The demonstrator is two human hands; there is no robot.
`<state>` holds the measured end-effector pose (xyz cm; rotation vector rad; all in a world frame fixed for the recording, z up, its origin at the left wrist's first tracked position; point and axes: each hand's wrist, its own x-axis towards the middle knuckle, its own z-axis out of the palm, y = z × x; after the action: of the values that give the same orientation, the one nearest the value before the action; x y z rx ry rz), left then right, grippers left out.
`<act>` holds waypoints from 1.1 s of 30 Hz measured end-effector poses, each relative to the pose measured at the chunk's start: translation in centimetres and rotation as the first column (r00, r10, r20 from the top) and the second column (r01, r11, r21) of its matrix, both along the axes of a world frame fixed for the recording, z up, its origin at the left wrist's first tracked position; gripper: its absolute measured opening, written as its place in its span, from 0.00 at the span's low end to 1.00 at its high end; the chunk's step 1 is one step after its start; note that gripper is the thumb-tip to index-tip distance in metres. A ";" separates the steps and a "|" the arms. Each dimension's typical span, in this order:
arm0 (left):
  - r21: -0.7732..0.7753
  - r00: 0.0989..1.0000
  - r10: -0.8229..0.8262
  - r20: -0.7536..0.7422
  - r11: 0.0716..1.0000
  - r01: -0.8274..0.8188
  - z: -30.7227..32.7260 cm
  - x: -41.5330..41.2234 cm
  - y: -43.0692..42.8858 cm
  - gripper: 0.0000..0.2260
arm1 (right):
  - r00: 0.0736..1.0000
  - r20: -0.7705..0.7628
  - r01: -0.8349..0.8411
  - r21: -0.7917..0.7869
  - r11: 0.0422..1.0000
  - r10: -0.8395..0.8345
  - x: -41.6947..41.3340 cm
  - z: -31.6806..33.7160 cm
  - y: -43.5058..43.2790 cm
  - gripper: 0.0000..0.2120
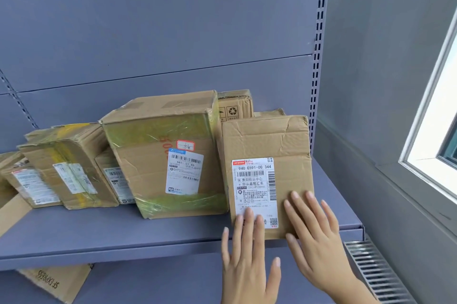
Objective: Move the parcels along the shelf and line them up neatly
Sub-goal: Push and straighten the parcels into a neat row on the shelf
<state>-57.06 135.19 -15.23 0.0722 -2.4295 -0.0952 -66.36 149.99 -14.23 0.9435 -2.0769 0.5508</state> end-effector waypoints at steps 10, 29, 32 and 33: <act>-0.045 0.999 -0.007 0.045 0.999 0.009 -0.8 -1.9 -0.4 0.34 | 0.996 0.086 0.026 0.071 0.997 -0.032 -1.4 -0.7 -0.4 0.24; 0.046 0.987 0.032 0.158 0.998 -0.039 -0.1 -5.2 -2.7 0.26 | 0.962 0.257 0.012 0.307 0.952 -0.095 -3.2 -2.0 -1.9 0.23; 0.044 0.987 0.048 0.156 0.997 -0.056 0.3 -6.1 -2.7 0.26 | 0.957 0.260 0.037 0.324 0.945 -0.126 -3.4 -2.1 -2.5 0.24; 0.046 0.987 0.056 0.154 0.997 -0.064 0.2 -6.3 -2.6 0.26 | 0.957 0.256 0.045 0.326 0.944 -0.134 -3.5 -2.2 -2.7 0.24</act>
<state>-63.41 132.57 -14.98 0.1813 -2.5755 -0.1285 -69.83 147.29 -16.42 0.9884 -2.5011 0.3157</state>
